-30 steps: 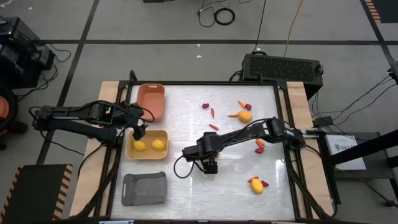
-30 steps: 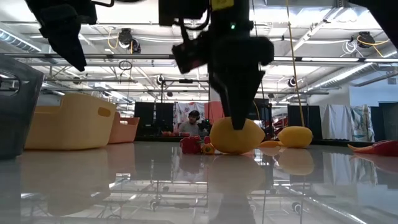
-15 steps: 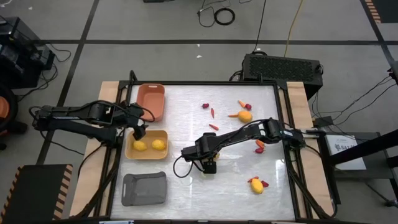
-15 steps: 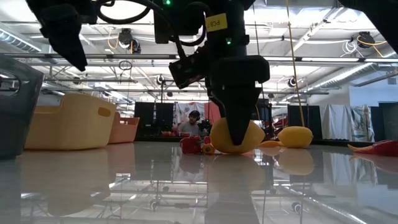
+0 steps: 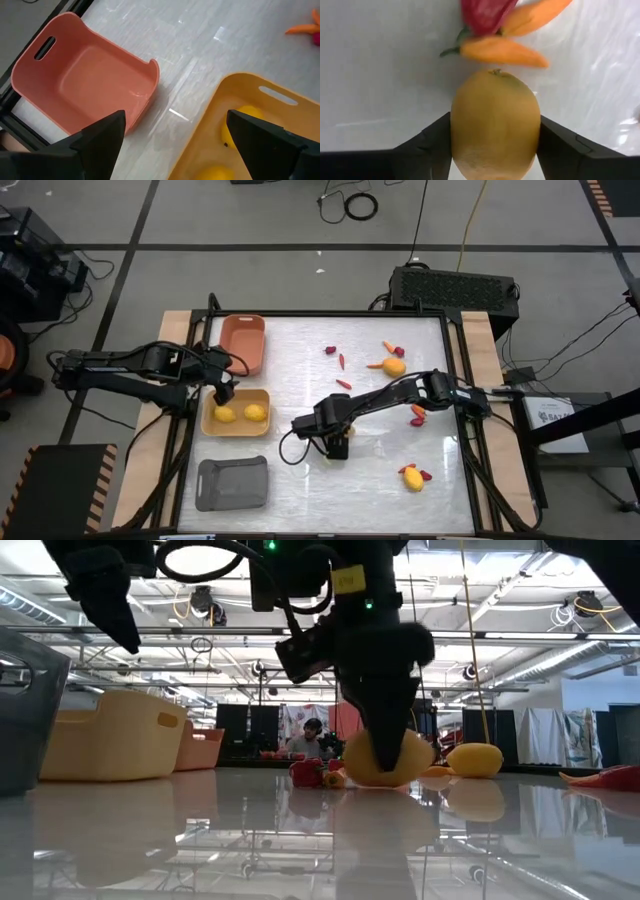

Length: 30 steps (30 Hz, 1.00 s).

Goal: Sort produce into baskets
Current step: Put the yellow lemon into the yellow bin

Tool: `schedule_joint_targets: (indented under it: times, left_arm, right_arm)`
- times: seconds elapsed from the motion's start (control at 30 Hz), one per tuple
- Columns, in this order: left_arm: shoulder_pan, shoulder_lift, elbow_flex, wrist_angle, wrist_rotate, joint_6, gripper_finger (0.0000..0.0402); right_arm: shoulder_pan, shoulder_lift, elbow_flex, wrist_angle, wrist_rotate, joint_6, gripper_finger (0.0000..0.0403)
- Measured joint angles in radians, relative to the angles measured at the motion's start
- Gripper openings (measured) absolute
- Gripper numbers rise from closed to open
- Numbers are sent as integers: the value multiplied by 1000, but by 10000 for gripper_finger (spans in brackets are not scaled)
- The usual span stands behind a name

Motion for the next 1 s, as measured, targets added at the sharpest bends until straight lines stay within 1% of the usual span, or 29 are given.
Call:
schedule_joint_targets:
  times: [0.07, 0.17, 0.27, 0.33, 0.43, 0.6, 0.73, 0.87, 1.0]
  left_arm:
    - [0, 0, 0, 0, 0, 9, 354]
    - [0, 0, 0, 0, 1, 27, 354]
    - [0, 0, 0, 0, 3, 38, 354]
    - [0, 0, 0, -2, 15, 54, 354]
    - [0, 0, 0, -5, 19, 72, 354]
    - [0, 0, 0, -60, 24, 72, 354]
    - [0, 0, 0, -123, 62, 72, 354]
    - [0, 0, 0, -172, 76, 70, 354]
    - [0, -3, 0, -228, 72, 52, 354]
  right_arm:
    - [0, 0, 38, -27, -26, 19, 215]
    - [1, -2, 118, -66, -42, 45, 226]
    - [5, -2, 211, -51, -42, 69, 233]
    - [5, -3, 266, -7, -35, 89, 232]
    - [6, -6, 305, 151, 11, 120, 230]
    - [-1, 5, 309, 489, 66, 121, 232]
    - [-19, 48, 309, 725, 89, 100, 234]
    - [-47, 92, 308, 892, 95, 88, 235]
    - [-74, 140, 308, 966, 96, 88, 235]
